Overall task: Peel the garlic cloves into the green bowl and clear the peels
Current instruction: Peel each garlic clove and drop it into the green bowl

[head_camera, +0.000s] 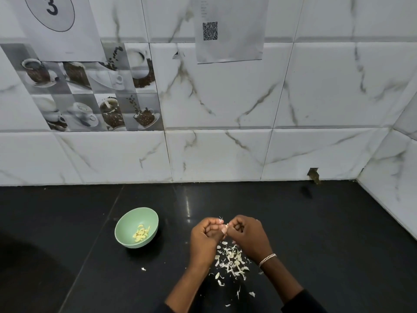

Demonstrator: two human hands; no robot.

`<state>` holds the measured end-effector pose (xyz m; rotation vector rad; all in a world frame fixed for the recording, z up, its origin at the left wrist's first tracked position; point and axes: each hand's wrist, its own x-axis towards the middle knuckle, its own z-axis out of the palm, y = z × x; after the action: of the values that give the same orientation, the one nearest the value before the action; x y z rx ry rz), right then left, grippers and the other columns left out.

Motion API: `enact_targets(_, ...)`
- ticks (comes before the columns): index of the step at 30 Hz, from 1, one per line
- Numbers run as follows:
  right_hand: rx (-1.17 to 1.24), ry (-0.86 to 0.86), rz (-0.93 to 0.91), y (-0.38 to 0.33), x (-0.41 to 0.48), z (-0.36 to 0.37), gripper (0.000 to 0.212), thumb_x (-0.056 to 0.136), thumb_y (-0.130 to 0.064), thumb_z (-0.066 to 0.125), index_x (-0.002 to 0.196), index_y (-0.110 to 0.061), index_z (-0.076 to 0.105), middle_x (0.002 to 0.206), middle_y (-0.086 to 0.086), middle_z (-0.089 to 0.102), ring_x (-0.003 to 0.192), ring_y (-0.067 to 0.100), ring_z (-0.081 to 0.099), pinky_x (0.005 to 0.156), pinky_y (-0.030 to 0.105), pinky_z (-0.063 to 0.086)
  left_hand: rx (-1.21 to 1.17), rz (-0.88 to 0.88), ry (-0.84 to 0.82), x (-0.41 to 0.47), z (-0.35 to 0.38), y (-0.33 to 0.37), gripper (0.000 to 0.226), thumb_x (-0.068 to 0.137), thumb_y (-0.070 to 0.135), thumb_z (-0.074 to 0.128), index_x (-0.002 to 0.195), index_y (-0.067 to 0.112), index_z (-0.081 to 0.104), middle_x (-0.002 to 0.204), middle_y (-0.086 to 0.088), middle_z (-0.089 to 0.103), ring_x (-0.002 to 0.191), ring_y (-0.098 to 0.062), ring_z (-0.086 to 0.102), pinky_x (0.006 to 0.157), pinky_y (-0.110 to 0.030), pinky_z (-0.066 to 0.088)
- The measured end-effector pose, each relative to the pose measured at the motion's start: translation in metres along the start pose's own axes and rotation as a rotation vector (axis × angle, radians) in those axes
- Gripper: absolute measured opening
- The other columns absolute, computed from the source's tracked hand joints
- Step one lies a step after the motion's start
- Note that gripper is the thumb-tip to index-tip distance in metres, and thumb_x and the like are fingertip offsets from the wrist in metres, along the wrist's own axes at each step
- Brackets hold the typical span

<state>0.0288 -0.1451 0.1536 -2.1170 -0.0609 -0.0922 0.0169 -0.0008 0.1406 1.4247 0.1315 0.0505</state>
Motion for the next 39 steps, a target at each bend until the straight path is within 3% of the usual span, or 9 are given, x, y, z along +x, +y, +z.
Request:
enact_targets(3, -0.001, 0.014, 0.017, 0.0, 0.0, 0.001, 0.014, 0.078, -0.019, 0.075, 0.068, -0.017, 0.065, 0.062, 0.003, 0.067, 0.056, 0.024, 0.065, 0.052, 0.034, 0.053, 0.115, 0.052, -0.009, -0.002, 0.0, 0.001, 0.025, 0.083, -0.009, 0.072, 0.099, 0.01, 0.071, 0.088, -0.008, 0.075, 0.086, -0.017, 0.073, 0.076, -0.025, 0.058)
enact_targets(9, -0.014, 0.007, 0.018, -0.001, 0.0, 0.001, 0.02, 0.077, -0.018, 0.075, 0.064, -0.022, 0.06, 0.058, 0.001, 0.064, 0.048, 0.009, 0.056, 0.051, 0.03, 0.049, 0.246, 0.128, 0.042, -0.01, 0.006, 0.003, 0.029, 0.086, -0.009, 0.068, 0.1, 0.016, 0.07, 0.088, 0.001, 0.075, 0.084, -0.008, 0.071, 0.075, -0.021, 0.058)
enact_targets(19, 0.215, 0.013, 0.076, -0.011, -0.008, -0.001, 0.01, 0.086, -0.005, 0.066, 0.077, 0.0, 0.064, 0.055, 0.002, 0.068, 0.039, 0.005, 0.051, 0.042, 0.019, 0.04, 0.135, 0.093, 0.023, -0.003, 0.011, 0.005, 0.023, 0.089, -0.009, 0.065, 0.092, 0.013, 0.071, 0.082, -0.008, 0.073, 0.071, -0.012, 0.067, 0.066, -0.026, 0.056)
enact_targets(29, 0.255, -0.026, 0.025, -0.006, -0.009, -0.004, 0.01, 0.089, -0.014, 0.071, 0.081, -0.009, 0.072, 0.069, 0.008, 0.073, 0.052, 0.014, 0.06, 0.048, 0.026, 0.05, 0.049, 0.029, 0.011, 0.001, 0.007, 0.005, 0.015, 0.088, -0.003, 0.071, 0.095, 0.008, 0.078, 0.09, -0.008, 0.078, 0.082, -0.017, 0.074, 0.071, -0.022, 0.057)
enact_targets(35, 0.296, -0.084, 0.055, -0.007, -0.006, -0.01, 0.01, 0.091, -0.004, 0.067, 0.084, 0.002, 0.07, 0.06, 0.005, 0.07, 0.046, 0.01, 0.057, 0.047, 0.021, 0.045, 0.019, 0.008, -0.016, 0.0, 0.007, 0.009, 0.015, 0.088, -0.009, 0.067, 0.096, 0.001, 0.074, 0.08, -0.009, 0.075, 0.07, -0.011, 0.069, 0.065, -0.02, 0.055)
enact_targets(39, 0.259, -0.099, 0.06, -0.009, -0.005, -0.01, 0.011, 0.091, -0.003, 0.065, 0.082, 0.003, 0.069, 0.06, 0.006, 0.07, 0.044, 0.01, 0.058, 0.046, 0.02, 0.045, 0.093, 0.036, -0.021, 0.0, 0.006, 0.005, 0.01, 0.088, -0.006, 0.068, 0.088, 0.003, 0.073, 0.076, -0.016, 0.072, 0.066, -0.014, 0.064, 0.066, -0.028, 0.054)
